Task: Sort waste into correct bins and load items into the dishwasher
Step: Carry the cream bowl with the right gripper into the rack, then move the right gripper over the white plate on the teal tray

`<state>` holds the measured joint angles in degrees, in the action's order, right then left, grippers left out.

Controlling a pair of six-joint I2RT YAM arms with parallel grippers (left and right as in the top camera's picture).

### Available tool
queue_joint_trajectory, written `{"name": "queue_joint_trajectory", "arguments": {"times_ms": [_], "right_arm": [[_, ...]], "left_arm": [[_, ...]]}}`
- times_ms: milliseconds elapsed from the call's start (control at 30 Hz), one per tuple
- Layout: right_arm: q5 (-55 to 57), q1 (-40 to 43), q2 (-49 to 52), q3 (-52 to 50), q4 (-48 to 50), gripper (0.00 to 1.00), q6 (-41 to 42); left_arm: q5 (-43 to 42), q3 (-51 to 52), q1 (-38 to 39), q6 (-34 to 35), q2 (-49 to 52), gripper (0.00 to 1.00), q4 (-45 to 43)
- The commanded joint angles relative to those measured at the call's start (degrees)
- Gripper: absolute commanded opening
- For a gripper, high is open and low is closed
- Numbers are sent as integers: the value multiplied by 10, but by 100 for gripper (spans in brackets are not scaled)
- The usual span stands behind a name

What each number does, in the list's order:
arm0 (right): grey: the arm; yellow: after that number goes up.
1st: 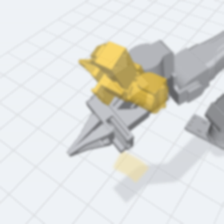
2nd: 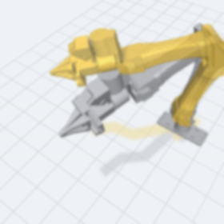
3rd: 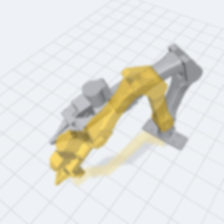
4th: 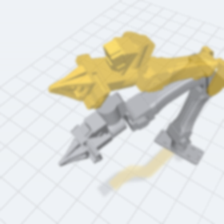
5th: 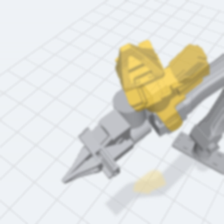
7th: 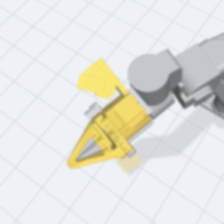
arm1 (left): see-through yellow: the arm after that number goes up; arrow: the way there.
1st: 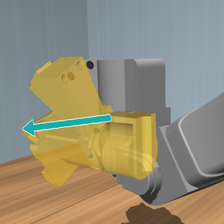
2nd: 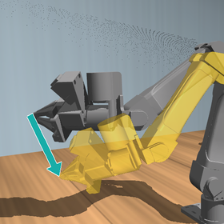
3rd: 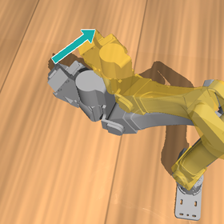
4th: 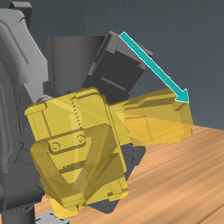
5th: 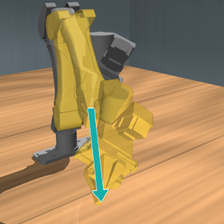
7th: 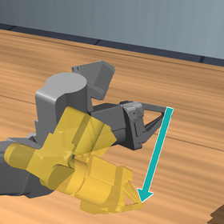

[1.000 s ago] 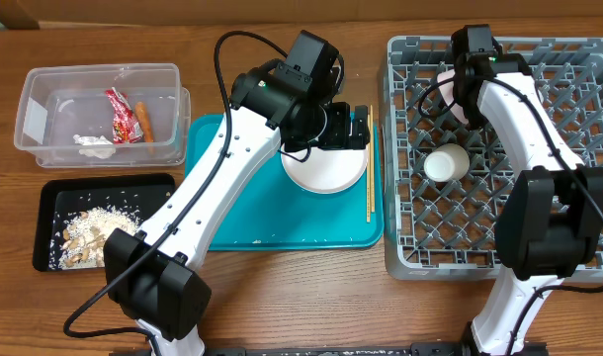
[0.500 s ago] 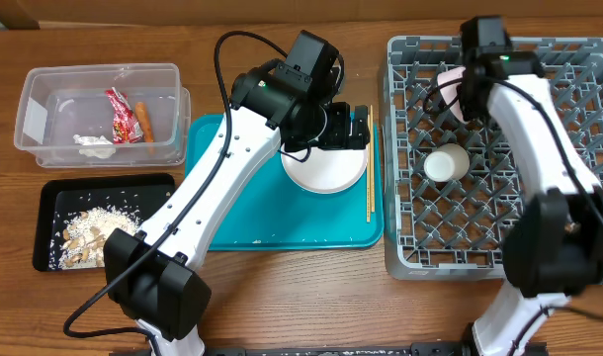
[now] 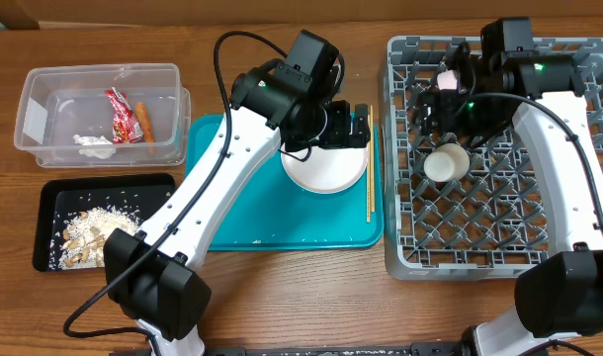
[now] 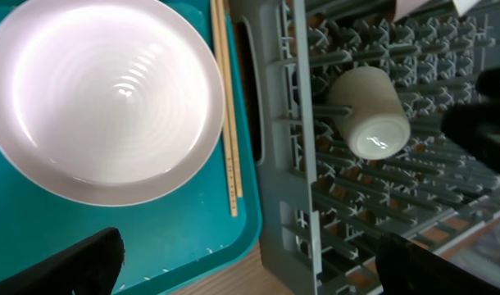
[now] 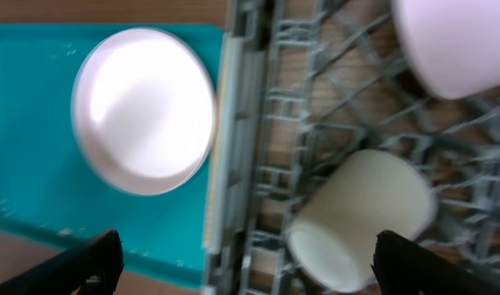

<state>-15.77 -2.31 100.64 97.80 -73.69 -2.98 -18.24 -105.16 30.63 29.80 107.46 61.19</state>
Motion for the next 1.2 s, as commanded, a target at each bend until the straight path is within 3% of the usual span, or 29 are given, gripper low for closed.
{"name": "queue_joint_trajectory", "arguments": {"times_ms": [0, 167, 433, 633, 700, 1000, 1167], "right_arm": [[-102, -2, -3, 2, -6, 100, 4], [-155, -10, -2, 2, 4, 97, 2], [-153, -107, 13, 0, 55, 88, 20], [8, -218, 63, 0, 94, 87, 78], [31, -246, 81, 0, 117, 83, 78], [146, -271, 134, 0, 179, 81, 72], [170, -269, 155, 0, 201, 84, -2]], "left_arm": [[39, -12, -34, 7, -14, 100, 22], [36, -12, -144, 6, -14, 100, 91], [38, -12, -312, -54, -14, 100, 137], [38, -12, -436, -63, -14, 100, 170], [38, -12, -466, -63, -14, 100, 176], [38, -12, -490, -63, -14, 100, 174], [38, -12, -490, -63, -14, 100, 174]]}}
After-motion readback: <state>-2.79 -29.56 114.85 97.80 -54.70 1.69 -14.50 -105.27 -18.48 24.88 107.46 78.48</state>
